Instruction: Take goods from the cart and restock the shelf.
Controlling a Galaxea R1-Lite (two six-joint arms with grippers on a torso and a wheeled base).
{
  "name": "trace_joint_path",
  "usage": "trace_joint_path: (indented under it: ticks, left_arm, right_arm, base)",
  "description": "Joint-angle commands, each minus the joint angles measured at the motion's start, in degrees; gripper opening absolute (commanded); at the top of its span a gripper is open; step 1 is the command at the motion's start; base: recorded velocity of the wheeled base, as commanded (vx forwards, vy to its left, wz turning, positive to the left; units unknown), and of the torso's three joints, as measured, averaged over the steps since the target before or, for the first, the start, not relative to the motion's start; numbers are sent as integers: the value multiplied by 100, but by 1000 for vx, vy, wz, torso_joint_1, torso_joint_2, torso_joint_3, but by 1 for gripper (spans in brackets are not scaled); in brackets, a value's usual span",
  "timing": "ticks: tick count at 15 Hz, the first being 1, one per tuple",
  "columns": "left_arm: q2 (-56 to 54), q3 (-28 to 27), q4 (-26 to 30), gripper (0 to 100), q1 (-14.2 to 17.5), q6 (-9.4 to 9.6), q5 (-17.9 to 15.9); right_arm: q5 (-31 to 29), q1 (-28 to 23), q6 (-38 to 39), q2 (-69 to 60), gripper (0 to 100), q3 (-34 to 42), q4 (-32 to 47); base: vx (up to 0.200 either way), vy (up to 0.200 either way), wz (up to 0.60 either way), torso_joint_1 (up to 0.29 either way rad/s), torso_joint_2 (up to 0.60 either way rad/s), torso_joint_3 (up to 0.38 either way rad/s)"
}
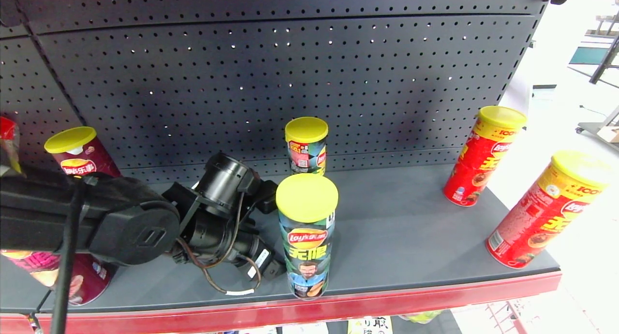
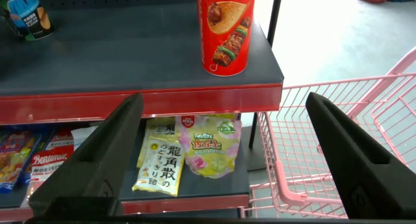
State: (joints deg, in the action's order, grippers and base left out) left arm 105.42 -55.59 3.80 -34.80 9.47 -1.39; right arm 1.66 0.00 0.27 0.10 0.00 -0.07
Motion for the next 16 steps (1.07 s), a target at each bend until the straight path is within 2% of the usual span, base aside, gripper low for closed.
trace_joint_path:
  ticks: [1, 7, 11, 16]
  left_arm:
    - [13, -13, -2, 100, 0, 2, -2]
    - [40, -92, 15, 100, -35, -7, 7]
    - [-277, 277, 33, 100, 26, 20, -2]
    - [-233, 259, 15, 100, -88, 28, -10]
  right_arm:
    - [1, 0, 0, -1, 100, 0, -1]
    - [1, 0, 0, -1, 100, 0, -1]
    - [1, 0, 0, -1, 100, 0, -1]
    - [1, 0, 0, -1, 100, 0, -1]
  base:
    - [0, 0, 0, 0, 0, 0]
    - [0, 0, 0, 0, 0, 0]
    - [0, 0, 0, 0, 0, 0]
    - [0, 0, 0, 0, 0, 0]
